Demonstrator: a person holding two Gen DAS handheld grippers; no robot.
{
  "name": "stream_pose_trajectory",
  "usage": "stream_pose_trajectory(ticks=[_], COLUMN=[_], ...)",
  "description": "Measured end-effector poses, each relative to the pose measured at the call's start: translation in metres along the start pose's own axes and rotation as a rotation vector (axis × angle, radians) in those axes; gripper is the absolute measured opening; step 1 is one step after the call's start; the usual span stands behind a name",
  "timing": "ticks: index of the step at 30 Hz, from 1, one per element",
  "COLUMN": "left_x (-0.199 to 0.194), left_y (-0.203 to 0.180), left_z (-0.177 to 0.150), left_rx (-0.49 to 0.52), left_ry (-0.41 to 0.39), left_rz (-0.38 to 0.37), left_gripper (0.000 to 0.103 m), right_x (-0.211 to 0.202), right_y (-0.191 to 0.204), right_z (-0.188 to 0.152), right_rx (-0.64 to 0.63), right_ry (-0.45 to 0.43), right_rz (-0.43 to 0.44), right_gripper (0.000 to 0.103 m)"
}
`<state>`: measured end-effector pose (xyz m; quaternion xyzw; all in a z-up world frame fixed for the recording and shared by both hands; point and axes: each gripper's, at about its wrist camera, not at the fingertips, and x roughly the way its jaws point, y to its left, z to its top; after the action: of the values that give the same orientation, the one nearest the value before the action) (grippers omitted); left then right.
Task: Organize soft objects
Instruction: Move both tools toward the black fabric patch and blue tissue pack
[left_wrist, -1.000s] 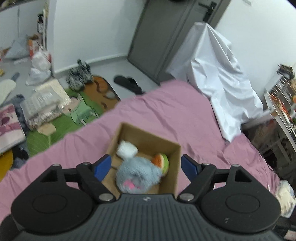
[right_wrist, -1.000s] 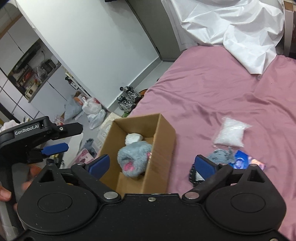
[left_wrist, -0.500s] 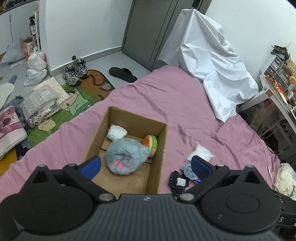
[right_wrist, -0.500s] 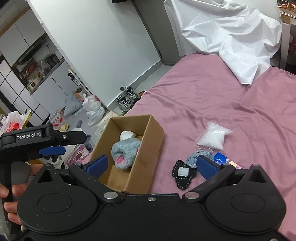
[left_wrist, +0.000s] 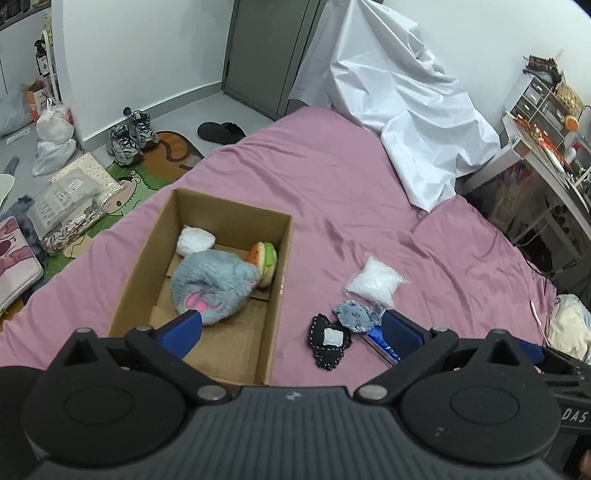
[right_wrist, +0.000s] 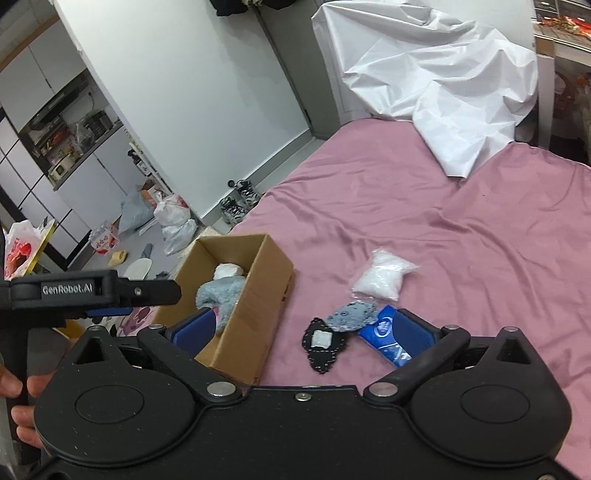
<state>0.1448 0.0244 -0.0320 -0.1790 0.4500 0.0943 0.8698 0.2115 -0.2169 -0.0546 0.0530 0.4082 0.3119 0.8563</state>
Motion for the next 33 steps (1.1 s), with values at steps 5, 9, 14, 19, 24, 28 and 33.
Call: stream_pose_trajectory(ticks=[5,9,14,19,24,28,33], left_x=[0.008,0.019,0.035,0.050,0.068,0.087,0.108], left_y=[-0.015,-0.024,-0.032,-0.041,-0.048,-0.053,-0.055], left_z=[-0.006,-0.012,-0.018,-0.023,-0.029,-0.035,-0.041], left_rx=[0.004,0.003,-0.018,-0.012,-0.029,-0.032,-0.047], left_ry=[0.008,0.024,0.046,0.057,0.068,0.095,0.131], left_rz=[0.002,0.003,-0.001,0.000,0.015,0.026,0.035], left_gripper=[0.103,0.102,0.100,0.100,0.100,0.095,0.088], right_x=[-0.005,-0.002,0.001,0.002,0.011,0.017,0.023], right_y=[-0.016,-0.031,-0.046,-0.053,-0.060,-0.067,-0.077], right_z=[-0.002,-0.003,-0.005,-0.005,-0.007,-0.009,-0.010], right_rx=[0.022,0.062,0.074,0.058,0.055,0.062,0.085], right_ry=[-0.009,0.000,0.009,0.015,0.042,0.062,0.079], right_rz=[-0.010,-0.021,-0.044,-0.053,-0.084,-0.101,-0.114], right_gripper=[0.103,0.103,0.103,0.103,0.103,0.103,0.103])
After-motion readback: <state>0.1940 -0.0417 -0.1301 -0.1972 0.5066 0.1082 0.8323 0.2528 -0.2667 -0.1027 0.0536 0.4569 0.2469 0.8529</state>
